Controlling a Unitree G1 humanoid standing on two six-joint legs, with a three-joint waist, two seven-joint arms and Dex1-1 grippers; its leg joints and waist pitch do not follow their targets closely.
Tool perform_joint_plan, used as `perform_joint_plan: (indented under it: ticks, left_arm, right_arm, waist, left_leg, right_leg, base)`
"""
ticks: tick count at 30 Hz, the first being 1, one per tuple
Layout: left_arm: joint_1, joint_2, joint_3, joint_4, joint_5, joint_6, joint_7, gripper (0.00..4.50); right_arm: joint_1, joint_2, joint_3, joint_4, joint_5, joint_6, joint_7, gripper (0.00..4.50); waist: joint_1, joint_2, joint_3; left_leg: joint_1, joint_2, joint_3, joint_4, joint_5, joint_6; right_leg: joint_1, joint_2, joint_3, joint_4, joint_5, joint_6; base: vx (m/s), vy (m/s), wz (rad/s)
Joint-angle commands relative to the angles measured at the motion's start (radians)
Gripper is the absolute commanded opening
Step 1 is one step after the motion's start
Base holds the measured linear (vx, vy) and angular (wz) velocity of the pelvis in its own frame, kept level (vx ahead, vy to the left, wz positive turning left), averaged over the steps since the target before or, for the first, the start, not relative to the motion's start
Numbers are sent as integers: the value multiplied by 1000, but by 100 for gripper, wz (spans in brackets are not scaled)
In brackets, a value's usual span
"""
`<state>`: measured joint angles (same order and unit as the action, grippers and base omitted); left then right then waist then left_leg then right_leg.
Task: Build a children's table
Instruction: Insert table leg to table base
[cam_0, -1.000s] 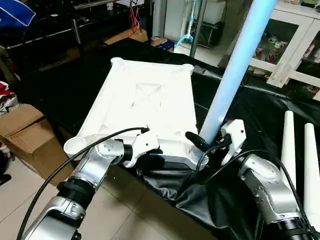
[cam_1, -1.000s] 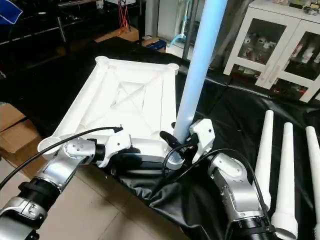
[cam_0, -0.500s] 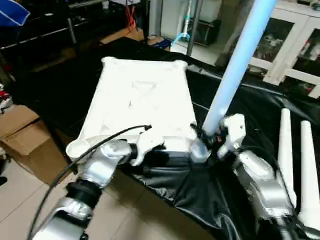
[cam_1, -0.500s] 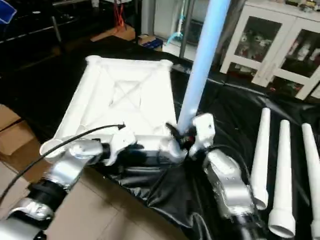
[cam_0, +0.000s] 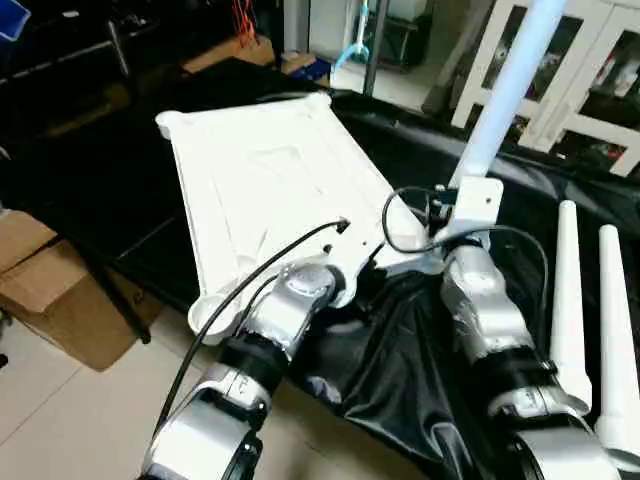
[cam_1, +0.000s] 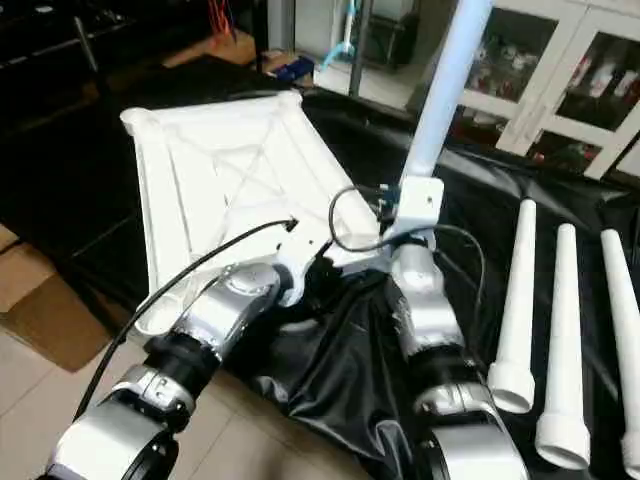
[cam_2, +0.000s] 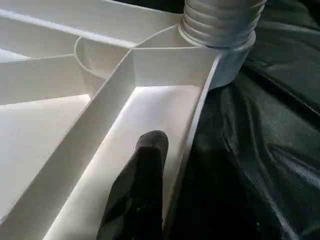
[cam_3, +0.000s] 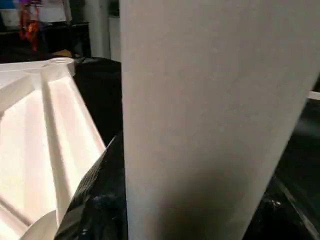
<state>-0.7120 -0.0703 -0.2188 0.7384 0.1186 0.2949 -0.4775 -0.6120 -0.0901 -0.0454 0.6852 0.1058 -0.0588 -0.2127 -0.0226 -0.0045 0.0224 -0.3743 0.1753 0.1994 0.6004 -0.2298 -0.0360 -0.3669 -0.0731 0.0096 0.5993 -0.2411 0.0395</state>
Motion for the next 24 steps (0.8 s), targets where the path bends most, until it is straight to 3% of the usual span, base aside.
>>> perform_joint_plan:
  ticks: [1, 4, 7, 11, 14, 19, 22, 24]
  left_arm:
    - [-35, 31, -6, -32, 27, -44, -9, 67]
    - [-39, 42, -2, -19, 36, -46, -1, 67]
    - [-44, 50, 3, -5, 29, -45, 8, 67]
    - [-43, 57, -3, 8, 25, -56, 14, 65]
    - [-40, 56, -6, 8, 24, -58, 11, 65]
    - [-39, 54, -11, 14, 21, -66, 6, 65]
    - [-40, 55, -12, 20, 19, -74, 4, 65]
    - [-41, 57, -12, 24, 19, -78, 3, 65]
  right_arm:
    - [49, -17, -27, 151, -39, 47, -39, 185]
    - [30, -14, -32, 177, -33, 16, -25, 185]
    - [8, -11, -35, 212, -24, -32, -6, 185]
    - [-8, -2, -34, 226, -5, -70, 58, 185]
    - [-13, -4, -24, 227, -8, -92, 80, 255]
    - [-16, -4, -9, 220, -10, -128, 128, 286]
    - [-11, -3, -6, 205, -22, -141, 140, 308]
    - [-6, -7, -1, 196, -31, -151, 148, 333]
  waist:
    - [5, -4, -49]
    - [5, -2, -45]
    - [3, 0, -45]
    - [3, -2, -46]
    - [3, -2, -48]
    - [9, -4, -53]
    - [12, -2, -57]
    - [11, -2, -52]
  left_leg:
    - [15, 45, -24, -60, 79, 102]
    - [21, 54, -23, -65, 13, 92]
    - [23, 54, -22, -63, 17, 91]
    - [18, 52, -20, -59, 37, 117]
    - [20, 53, -20, -56, 54, 133]
    - [18, 51, -18, -49, 91, 157]
    - [11, 49, -19, -39, 167, 193]
    - [10, 49, -18, -42, 136, 195]
  right_leg:
    - [44, -53, 16, -30, 478, -277]
    - [38, -54, 16, -37, 347, -291]
    - [35, -54, 17, -35, 325, -306]
    - [39, -56, 19, -32, 369, -319]
    - [39, -57, 18, -29, 386, -331]
    - [43, -57, 18, -22, 431, -352]
    - [41, -56, 16, -10, 522, -351]
    - [37, -58, 15, -14, 482, -352]
  base:
    - [0, 0, 0]
    - [0, 0, 0]
    - [0, 0, 0]
    - [0, 0, 0]
    - [0, 0, 0]
    - [0, 0, 0]
    - [0, 0, 0]
    - [0, 0, 0]
